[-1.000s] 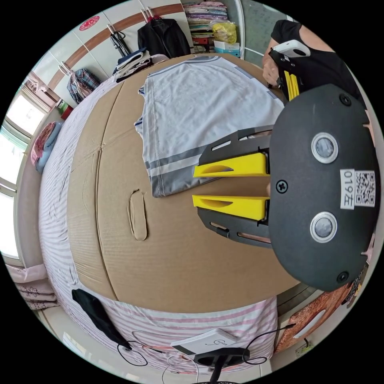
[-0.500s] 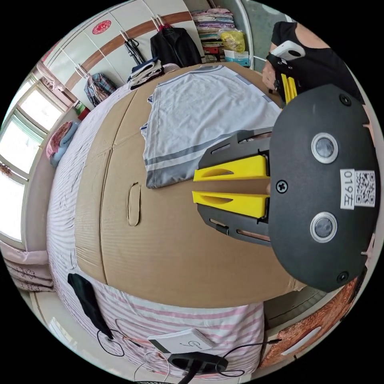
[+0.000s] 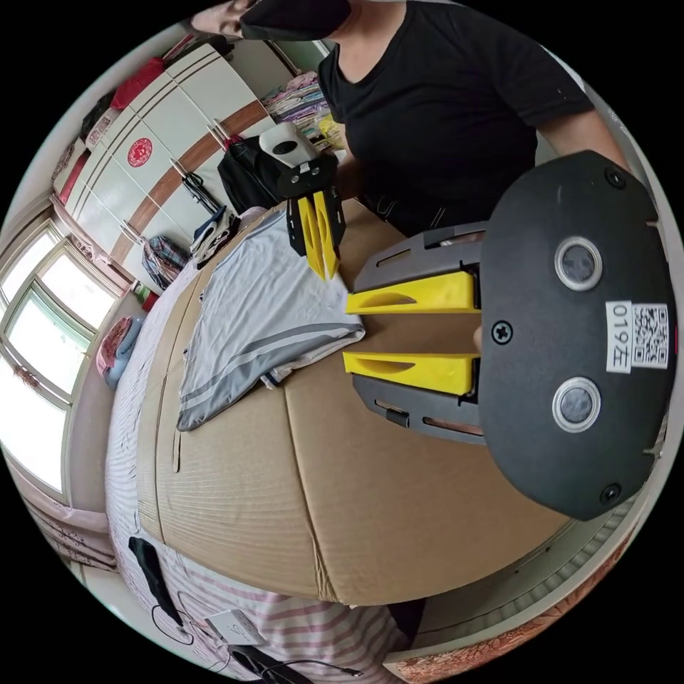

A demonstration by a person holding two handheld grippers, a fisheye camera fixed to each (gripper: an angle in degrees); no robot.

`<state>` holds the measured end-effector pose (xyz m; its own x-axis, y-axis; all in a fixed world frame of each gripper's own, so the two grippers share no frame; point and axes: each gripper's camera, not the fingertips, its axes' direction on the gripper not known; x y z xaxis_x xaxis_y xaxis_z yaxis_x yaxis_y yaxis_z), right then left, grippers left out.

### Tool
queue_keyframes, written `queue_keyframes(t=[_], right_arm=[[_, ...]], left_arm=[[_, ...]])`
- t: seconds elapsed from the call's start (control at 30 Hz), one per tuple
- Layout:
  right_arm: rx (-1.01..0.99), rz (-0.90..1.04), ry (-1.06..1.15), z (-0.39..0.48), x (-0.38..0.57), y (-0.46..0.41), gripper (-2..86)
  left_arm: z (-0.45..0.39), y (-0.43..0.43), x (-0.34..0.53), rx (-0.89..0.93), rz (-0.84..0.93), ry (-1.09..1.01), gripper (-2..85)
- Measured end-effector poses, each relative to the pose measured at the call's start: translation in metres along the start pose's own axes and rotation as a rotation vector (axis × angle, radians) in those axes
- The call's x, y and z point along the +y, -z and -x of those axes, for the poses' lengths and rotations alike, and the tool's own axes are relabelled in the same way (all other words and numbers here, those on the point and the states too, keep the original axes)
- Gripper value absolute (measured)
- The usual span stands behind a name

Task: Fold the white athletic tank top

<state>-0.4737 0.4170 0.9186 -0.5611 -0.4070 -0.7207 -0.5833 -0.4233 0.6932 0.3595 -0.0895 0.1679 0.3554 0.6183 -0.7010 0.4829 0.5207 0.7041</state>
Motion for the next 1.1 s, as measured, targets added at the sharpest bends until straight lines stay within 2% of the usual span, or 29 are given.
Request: queue_keyframes(t=[0.1, 0.4, 0.63, 1.1], right_arm=[[0.004, 0.003, -0.004, 0.003, 0.002, -0.001, 0.2], [0.016, 0.004, -0.012, 0.010, 0.012, -0.007, -0.1], [0.013, -0.001, -0.017, 0.013, 0.024, -0.015, 0.0], [-0.026, -0.052, -0.018, 0.014, 0.067, -0.018, 1.2]], left_arm=[[-0.004, -0.009, 0.007, -0.038, 0.032, -0.016, 6.9], [-0.001, -0.009, 0.008, 0.018, 0.013, -0.013, 3.9], [-0.009, -0.016, 0.004, 0.008, 0.096, -0.013, 1.5], [-0.021, -0.007, -0.005, 0.108, 0.122, 0.054, 1.3]])
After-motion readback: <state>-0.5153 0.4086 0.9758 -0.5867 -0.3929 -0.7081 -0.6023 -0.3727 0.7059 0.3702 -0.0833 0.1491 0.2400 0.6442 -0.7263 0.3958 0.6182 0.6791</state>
